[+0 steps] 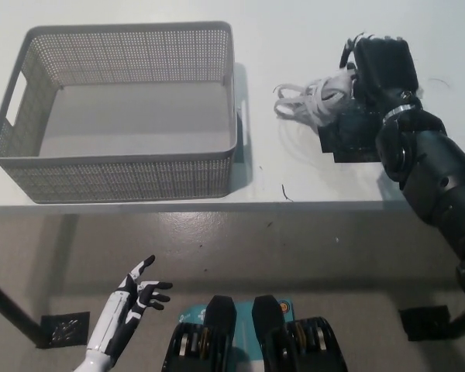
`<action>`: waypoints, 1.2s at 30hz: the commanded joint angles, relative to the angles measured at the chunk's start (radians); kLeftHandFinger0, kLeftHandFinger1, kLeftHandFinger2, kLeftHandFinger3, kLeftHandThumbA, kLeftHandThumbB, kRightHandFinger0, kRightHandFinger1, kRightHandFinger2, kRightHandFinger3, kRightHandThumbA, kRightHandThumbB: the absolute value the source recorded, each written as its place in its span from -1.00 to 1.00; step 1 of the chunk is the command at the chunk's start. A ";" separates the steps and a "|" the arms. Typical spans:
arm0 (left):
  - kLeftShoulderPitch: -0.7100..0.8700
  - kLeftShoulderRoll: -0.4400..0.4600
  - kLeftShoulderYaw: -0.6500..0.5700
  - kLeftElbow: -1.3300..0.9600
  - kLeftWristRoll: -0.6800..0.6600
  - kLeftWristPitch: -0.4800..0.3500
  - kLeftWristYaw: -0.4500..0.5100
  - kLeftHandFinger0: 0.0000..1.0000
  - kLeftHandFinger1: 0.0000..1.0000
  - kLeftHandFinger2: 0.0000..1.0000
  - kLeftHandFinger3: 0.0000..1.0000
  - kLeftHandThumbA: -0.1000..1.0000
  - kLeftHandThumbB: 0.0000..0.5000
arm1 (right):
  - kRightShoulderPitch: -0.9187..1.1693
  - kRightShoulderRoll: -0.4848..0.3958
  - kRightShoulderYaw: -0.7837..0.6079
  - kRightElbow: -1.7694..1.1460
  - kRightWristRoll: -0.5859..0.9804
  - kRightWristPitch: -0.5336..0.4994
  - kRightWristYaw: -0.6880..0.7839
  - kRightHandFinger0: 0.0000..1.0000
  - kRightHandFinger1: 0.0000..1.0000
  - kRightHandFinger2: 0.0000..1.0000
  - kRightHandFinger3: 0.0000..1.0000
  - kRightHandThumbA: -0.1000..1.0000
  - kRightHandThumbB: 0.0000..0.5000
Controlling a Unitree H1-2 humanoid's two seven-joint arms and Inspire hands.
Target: Use the right hand to pick up a power strip and put it into a container on the left side
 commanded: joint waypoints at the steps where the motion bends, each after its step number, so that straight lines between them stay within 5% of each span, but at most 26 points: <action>1: -0.049 0.039 -0.030 -0.051 0.024 -0.041 0.008 0.15 0.17 0.30 0.86 0.89 -0.59 | -0.451 -0.091 -0.062 -0.094 -0.057 -0.152 -0.466 -1.00 -0.94 0.12 -0.16 -1.00 -0.74; 4: -0.050 0.039 -0.030 -0.048 0.018 -0.041 0.006 0.14 0.17 0.30 0.85 0.87 -0.65 | -0.471 -0.095 -0.065 -0.089 -0.058 -0.172 -0.497 -1.00 -1.00 -0.02 -0.30 -1.00 -0.91; 6: -0.052 0.041 -0.031 -0.045 0.016 -0.041 0.004 0.14 0.17 0.29 0.84 0.86 -0.68 | -0.494 -0.105 -0.070 -0.095 -0.061 -0.187 -0.507 -1.00 -1.00 0.00 -0.20 -1.00 -1.00; 10: -0.059 0.041 -0.032 -0.043 0.017 -0.041 0.006 0.13 0.17 0.29 0.83 0.85 -0.65 | -0.534 -0.116 -0.088 -0.123 -0.059 -0.181 -0.500 -1.00 -1.00 -0.19 -0.43 -1.00 -0.74; 17: -0.081 0.046 -0.032 -0.035 0.015 -0.041 0.009 0.13 0.16 0.29 0.82 0.84 -0.64 | -0.634 -0.129 -0.092 -0.143 -0.079 -0.159 -0.497 -1.00 -1.00 -0.22 -0.54 -1.00 -0.66; 22: -0.090 0.051 -0.036 -0.036 0.019 -0.041 0.009 0.12 0.16 0.30 0.84 0.88 -0.62 | -0.693 -0.120 -0.084 -0.134 -0.092 -0.172 -0.505 -1.00 -1.00 -0.52 -0.77 -1.00 -0.48; 26: -0.097 0.053 -0.040 -0.035 0.022 -0.041 0.010 0.11 0.15 0.29 0.84 0.88 -0.67 | -0.728 -0.095 -0.080 -0.127 -0.092 -0.166 -0.500 -1.00 -1.00 -0.29 -0.77 -1.00 -0.64; 31: -0.103 0.053 -0.040 -0.032 0.014 -0.041 0.004 0.10 0.16 0.29 0.84 0.87 -0.67 | -0.775 -0.044 -0.072 -0.116 -0.092 -0.174 -0.495 -1.00 -1.00 -0.53 -0.83 -1.00 -0.56; 34: -0.105 0.055 -0.043 -0.030 0.017 -0.041 0.008 0.09 0.16 0.29 0.84 0.87 -0.66 | -0.797 -0.011 -0.068 -0.107 -0.090 -0.165 -0.482 -1.00 -1.00 -0.51 -0.82 -1.00 -0.61; 36: -0.106 0.054 -0.043 -0.029 0.017 -0.041 0.006 0.09 0.16 0.29 0.84 0.87 -0.65 | -0.812 0.021 -0.066 -0.103 -0.088 -0.174 -0.488 -1.00 -1.00 -0.47 -0.80 -1.00 -0.45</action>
